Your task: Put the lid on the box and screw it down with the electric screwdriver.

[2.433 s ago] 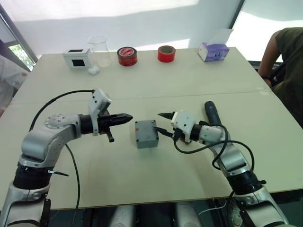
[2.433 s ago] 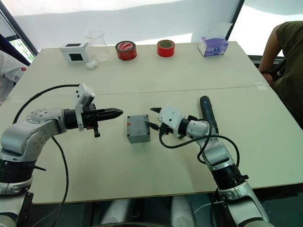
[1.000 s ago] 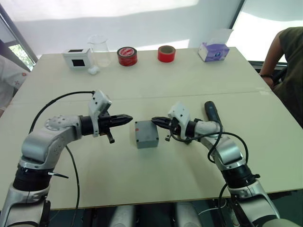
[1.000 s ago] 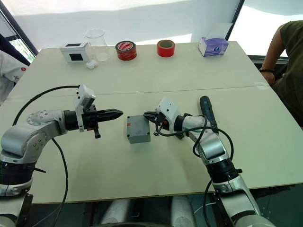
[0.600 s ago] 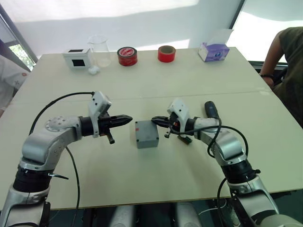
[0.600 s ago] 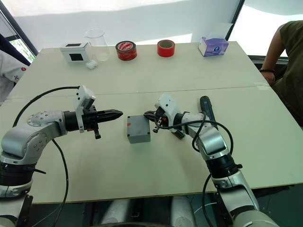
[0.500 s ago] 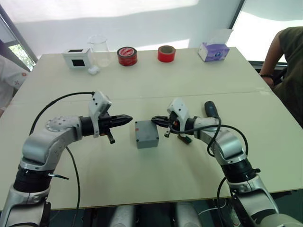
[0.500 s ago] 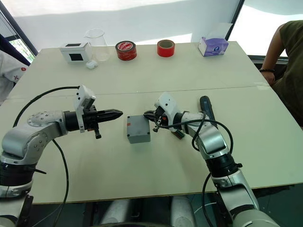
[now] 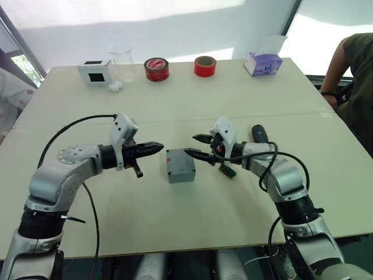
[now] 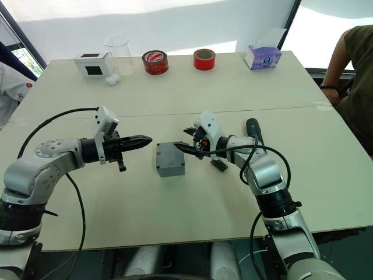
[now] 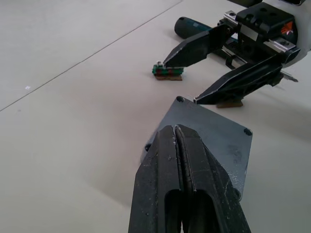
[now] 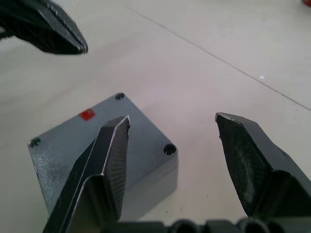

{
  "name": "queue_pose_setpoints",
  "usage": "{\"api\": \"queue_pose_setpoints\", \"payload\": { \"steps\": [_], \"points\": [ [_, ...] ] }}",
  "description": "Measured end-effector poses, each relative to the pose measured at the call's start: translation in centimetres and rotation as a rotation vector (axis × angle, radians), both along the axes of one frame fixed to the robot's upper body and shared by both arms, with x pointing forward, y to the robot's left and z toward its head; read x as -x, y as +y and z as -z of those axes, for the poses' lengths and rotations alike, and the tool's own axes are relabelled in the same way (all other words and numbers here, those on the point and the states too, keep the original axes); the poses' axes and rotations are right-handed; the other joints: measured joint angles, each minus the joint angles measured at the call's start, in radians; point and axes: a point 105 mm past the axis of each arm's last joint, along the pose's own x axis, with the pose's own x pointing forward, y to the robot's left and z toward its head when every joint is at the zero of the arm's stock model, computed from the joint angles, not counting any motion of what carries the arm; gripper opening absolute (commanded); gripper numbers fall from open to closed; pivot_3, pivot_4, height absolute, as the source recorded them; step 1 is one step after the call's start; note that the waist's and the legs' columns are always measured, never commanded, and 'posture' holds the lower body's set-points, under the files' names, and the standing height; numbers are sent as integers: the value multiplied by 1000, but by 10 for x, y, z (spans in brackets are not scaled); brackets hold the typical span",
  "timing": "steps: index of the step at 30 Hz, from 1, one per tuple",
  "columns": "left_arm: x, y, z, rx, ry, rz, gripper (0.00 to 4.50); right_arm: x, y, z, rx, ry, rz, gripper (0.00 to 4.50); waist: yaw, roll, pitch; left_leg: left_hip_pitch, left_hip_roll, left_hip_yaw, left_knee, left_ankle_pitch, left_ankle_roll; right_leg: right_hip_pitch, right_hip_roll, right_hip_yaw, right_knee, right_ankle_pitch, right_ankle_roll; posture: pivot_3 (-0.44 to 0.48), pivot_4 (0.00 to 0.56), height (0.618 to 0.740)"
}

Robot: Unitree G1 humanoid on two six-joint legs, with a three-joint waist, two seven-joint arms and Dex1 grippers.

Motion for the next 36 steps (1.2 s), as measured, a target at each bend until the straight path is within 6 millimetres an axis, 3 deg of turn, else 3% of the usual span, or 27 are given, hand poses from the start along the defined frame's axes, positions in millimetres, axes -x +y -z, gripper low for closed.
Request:
{"api": "queue_pose_setpoints", "payload": {
  "steps": [2,4,6,8,9,18,24,30,36],
  "points": [
    [2,-4,-6,34,3,29,0,-2,-10,-10,-32,33,37,2882,2,0,0,-1,0,0,0,0,0,0,0,0,0,0,0,0,150,740],
    [7,-9,-22,66,-21,85,0,-9,-37,-24,-16,84,130,3406,5,0,0,-1,0,0,0,0,0,0,-1,0,0,0,0,0,150,740],
    [16,-12,-38,49,-47,168,0,-12,-78,-41,37,167,264,3878,7,0,1,-3,0,0,1,0,0,-1,-1,0,-1,0,0,0,150,740],
    [24,-13,-44,6,-68,220,0,-11,-105,-56,56,218,362,4467,3,1,0,-2,0,0,0,-2,4,-1,-1,0,-2,0,0,0,150,740],
    [31,-17,-42,-35,-60,269,0,-8,-116,-59,95,277,402,4467,-1,1,0,-2,0,0,-3,-3,5,-2,-1,0,-3,0,0,0,150,740],
    [58,-29,-27,-197,-68,495,0,9,-178,-37,309,654,627,4467,-3,2,1,-1,0,2,-7,-3,6,-2,-1,0,-5,0,0,0,150,740],
    [60,-35,-22,-217,-88,517,0,16,-185,3,377,885,619,4467,-2,2,1,-1,0,3,-7,-4,7,-2,-1,0,-5,0,0,0,150,740],
    [60,-32,-15,-226,-78,488,0,6,-188,5,402,894,622,4467,-4,2,1,-1,0,2,-7,-4,7,-2,-1,0,-5,0,0,0,150,740],
    [63,-31,-7,-223,-59,469,0,0,-176,22,493,911,558,4467,-2,2,1,-1,0,2,-7,-3,6,-2,-1,0,-5,0,0,0,150,740]
  ]
}}
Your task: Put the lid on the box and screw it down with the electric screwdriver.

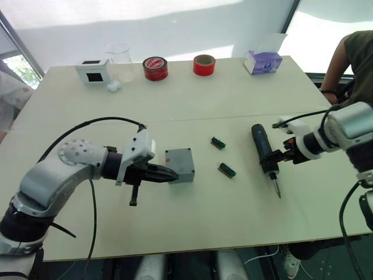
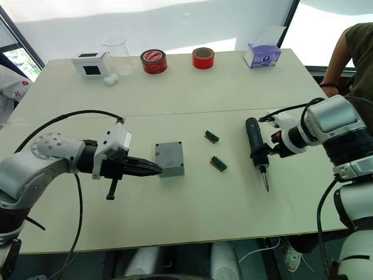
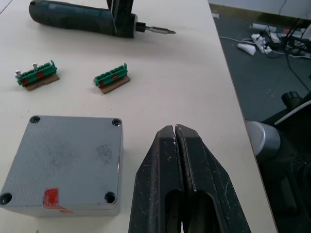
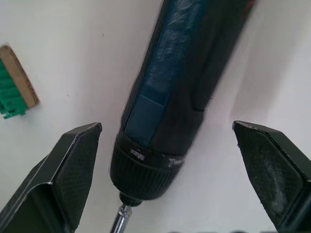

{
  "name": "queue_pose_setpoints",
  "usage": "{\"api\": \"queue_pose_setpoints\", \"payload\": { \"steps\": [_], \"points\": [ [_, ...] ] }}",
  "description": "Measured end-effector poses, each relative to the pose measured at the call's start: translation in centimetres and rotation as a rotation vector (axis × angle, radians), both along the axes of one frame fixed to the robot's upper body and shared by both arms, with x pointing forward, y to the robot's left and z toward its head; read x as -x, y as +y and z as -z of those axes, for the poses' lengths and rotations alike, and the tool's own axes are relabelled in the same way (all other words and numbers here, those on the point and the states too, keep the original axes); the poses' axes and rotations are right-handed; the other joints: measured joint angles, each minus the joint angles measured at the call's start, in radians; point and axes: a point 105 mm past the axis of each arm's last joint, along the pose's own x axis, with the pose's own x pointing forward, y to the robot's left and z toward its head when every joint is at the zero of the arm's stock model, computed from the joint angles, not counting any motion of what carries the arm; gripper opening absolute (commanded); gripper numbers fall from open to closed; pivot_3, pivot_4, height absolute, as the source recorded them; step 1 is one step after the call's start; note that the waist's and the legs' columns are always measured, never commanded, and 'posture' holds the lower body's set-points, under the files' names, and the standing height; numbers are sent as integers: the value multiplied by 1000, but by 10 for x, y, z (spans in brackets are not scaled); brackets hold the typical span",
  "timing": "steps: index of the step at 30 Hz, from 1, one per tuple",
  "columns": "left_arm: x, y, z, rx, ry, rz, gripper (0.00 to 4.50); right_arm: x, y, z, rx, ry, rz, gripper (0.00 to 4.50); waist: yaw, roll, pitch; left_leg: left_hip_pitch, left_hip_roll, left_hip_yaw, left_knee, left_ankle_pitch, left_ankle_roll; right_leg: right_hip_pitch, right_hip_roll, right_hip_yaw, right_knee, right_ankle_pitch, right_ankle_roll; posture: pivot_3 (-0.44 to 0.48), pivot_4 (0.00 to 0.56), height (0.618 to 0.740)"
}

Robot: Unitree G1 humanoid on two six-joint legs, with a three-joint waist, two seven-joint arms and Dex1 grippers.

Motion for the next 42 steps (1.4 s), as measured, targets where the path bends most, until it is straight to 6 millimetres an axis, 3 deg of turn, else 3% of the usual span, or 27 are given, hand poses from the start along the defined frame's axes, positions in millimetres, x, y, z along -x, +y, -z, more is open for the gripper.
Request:
{"api": "queue_pose_setpoints", "payload": {
  "steps": [1,3,10,11,21,23,24,25,27,28,30,33,35,40,42],
  "points": [
    [0,0,0,1,-1,-6,0,-1,1,0,7,3,-5,4467,0,0,0,0,0,0,0,0,0,0,0,0,0,0,0,0,150,740],
    [0,1,2,3,2,-19,0,-3,3,1,31,10,-26,4021,0,0,0,0,0,0,0,0,0,0,0,0,0,0,0,0,150,740],
    [-2,-1,9,35,10,-72,0,-4,1,6,78,17,-64,1930,0,-1,-1,0,0,-1,0,0,-1,0,0,0,0,0,0,0,150,740],
    [-3,0,8,36,5,-79,0,-4,1,6,80,17,-67,1797,0,-1,-1,0,0,-1,0,1,-1,0,0,0,0,0,0,0,150,740],
    [-29,23,7,29,-55,-222,0,-24,-1,2,7,-74,-2,1797,-5,-4,-2,2,0,0,0,1,-2,1,1,0,1,1,-1,0,150,740],
    [-34,32,3,31,-57,-259,0,-37,-5,-11,-4,-185,5,1797,-4,0,0,0,0,1,0,1,-2,-2,0,0,1,1,-1,0,150,740],
    [-36,38,2,28,-59,-279,0,-47,-6,-24,0,-318,-47,1797,-3,2,1,-1,0,1,0,2,-3,-3,0,0,1,1,-1,0,150,740],
    [-40,44,0,31,-58,-305,0,-58,-3,-50,-4,-524,-130,1797,-2,4,3,-4,0,1,0,5,-8,-6,0,0,2,1,-1,0,150,740],
    [-44,49,0,37,-47,-328,0,-60,21,-99,-104,-868,-247,1797,0,5,3,-5,1,0,-2,6,-10,-8,2,0,2,1,-1,0,150,740],
    [-46,51,1,41,-38,-335,0,-52,45,-126,-239,-1050,-291,1797,-5,5,3,-5,2,0,-4,6,-10,-8,4,0,2,1,-1,0,150,740],
    [-46,49,-1,53,-37,-325,0,-27,81,-157,-500,-1239,-337,1797,-5,4,3,-5,4,-2,-4,6,-11,-7,5,0,2,1,-1,0,150,740],
    [-48,50,2,61,-14,-330,0,4,109,-151,-779,-1237,-348,1797,5,3,2,-4,2,-4,0,6,-11,-3,3,-1,1,1,-1,0,150,740],
    [-49,50,4,66,-2,-336,0,12,121,-142,-864,-1204,-331,1797,8,4,2,-4,-1,-3,0,5,-9,-3,0,-1,1,1,-1,0,150,740],
    [-54,36,0,74,-9,-297,0,24,147,-130,-957,-1204,-285,1797,8,3,2,-4,-1,-4,1,6,-9,-4,1,-1,2,2,-1,0,150,740],
    [-58,26,-3,59,-38,-260,0,29,169,-117,-964,-1177,-323,1797,-1,4,2,-3,-1,-3,0,6,-10,-4,2,0,3,2,-1,0,150,740]
  ]
}}
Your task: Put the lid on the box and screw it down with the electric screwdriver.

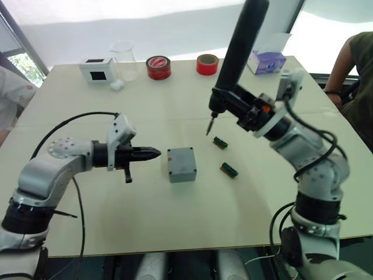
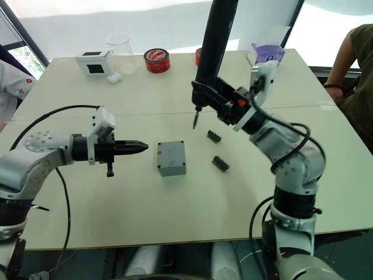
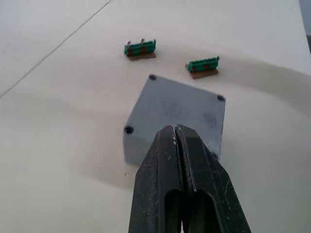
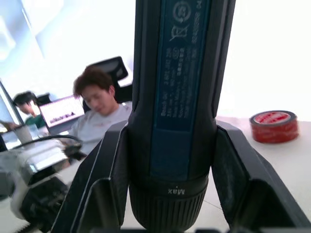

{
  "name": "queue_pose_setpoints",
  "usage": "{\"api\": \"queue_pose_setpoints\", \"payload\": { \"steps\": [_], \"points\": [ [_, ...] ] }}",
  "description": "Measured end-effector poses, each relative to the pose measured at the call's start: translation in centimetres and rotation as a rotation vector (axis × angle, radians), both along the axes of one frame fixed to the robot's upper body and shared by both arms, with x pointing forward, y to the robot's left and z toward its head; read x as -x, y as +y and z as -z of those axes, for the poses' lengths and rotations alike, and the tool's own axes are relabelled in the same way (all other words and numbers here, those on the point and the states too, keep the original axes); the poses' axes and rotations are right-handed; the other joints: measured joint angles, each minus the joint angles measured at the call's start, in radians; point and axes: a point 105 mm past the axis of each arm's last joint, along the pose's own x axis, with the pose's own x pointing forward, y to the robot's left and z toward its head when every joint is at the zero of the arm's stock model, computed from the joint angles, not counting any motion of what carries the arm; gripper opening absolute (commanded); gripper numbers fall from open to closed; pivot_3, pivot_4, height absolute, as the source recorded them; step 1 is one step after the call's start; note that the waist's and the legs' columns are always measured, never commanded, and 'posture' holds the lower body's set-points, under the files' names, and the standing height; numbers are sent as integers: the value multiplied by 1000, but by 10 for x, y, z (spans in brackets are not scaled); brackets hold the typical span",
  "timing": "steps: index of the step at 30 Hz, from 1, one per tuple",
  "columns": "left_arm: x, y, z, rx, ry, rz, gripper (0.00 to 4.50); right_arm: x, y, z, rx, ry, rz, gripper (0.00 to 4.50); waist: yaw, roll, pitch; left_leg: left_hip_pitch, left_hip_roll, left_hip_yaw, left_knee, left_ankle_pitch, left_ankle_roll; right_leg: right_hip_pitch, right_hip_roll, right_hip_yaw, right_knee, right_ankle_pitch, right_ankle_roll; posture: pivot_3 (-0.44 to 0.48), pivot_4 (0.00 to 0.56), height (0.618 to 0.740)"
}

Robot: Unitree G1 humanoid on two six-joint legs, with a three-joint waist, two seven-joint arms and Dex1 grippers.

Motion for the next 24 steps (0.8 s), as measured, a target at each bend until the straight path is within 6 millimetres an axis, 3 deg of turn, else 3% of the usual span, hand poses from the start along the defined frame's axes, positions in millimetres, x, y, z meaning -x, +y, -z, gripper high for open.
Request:
{"api": "queue_pose_setpoints", "payload": {
  "steps": [10,19,24],
  "points": [
    [-10,-11,28,-88,-1,50,0,-4,28,25,86,-26,10,1797,-3,0,0,0,0,0,0,0,0,0,1,0,3,0,0,0,150,740],
    [-15,-11,36,-132,-60,49,0,-17,26,49,169,-57,83,1797,-2,0,0,0,0,0,0,0,0,0,1,0,3,0,0,0,150,740],
    [-16,-13,37,-125,-59,52,0,-20,26,50,169,-94,101,1797,-1,0,0,1,0,0,0,0,0,0,1,0,4,0,0,0,150,740]
  ]
}}
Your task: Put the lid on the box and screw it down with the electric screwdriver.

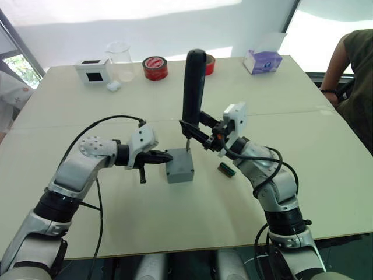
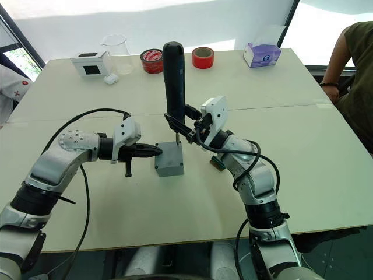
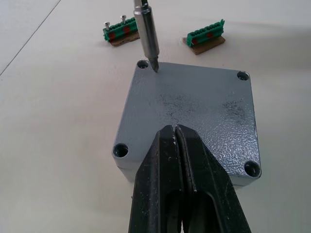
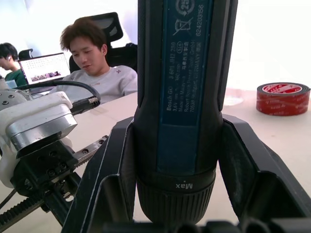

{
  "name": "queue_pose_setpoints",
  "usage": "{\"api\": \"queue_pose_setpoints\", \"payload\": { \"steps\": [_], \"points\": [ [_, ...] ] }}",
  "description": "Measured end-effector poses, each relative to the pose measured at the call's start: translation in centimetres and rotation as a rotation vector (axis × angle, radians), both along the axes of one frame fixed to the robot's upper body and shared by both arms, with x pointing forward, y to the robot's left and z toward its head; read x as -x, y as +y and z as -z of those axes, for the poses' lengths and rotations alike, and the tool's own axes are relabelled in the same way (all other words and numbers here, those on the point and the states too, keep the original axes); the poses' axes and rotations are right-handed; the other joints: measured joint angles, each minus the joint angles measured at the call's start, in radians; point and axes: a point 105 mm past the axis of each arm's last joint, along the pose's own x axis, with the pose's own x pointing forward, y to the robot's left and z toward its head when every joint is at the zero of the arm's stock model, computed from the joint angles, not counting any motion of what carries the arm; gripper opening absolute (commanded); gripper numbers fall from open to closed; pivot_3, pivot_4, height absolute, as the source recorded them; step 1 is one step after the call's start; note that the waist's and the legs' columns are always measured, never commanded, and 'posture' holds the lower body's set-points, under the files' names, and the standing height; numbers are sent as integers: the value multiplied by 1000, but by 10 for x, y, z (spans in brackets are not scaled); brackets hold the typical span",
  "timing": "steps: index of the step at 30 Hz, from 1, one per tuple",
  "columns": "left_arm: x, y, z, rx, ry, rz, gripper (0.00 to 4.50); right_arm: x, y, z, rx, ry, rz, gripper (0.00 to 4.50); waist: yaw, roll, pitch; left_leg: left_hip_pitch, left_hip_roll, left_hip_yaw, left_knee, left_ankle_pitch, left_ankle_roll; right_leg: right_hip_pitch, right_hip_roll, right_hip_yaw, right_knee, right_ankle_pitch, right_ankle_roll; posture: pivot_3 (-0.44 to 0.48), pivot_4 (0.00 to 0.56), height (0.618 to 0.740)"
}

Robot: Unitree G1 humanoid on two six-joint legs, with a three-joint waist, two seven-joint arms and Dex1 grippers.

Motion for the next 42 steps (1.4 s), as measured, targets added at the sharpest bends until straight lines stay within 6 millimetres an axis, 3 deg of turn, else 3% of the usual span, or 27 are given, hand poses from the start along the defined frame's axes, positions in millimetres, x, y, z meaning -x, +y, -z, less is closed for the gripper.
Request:
{"api": "queue_pose_setpoints", "payload": {
  "steps": [20,35,42],
  "points": [
    [-1,-3,3,1,5,6,0,-4,1,11,62,-21,16,1797,1,0,-2,7,0,0,0,0,0,6,0,0,0,0,0,0,150,740],
    [-4,-4,17,-19,35,0,0,-7,1,33,106,37,56,1797,4,-5,-23,35,1,0,-5,-8,12,36,0,0,-9,-4,-1,0,150,740],
    [-4,-6,20,-17,38,-7,0,-4,-1,37,109,26,56,1797,4,-5,-28,38,1,0,-6,-9,13,37,-1,0,-9,-5,-1,0,150,740]
  ]
}}
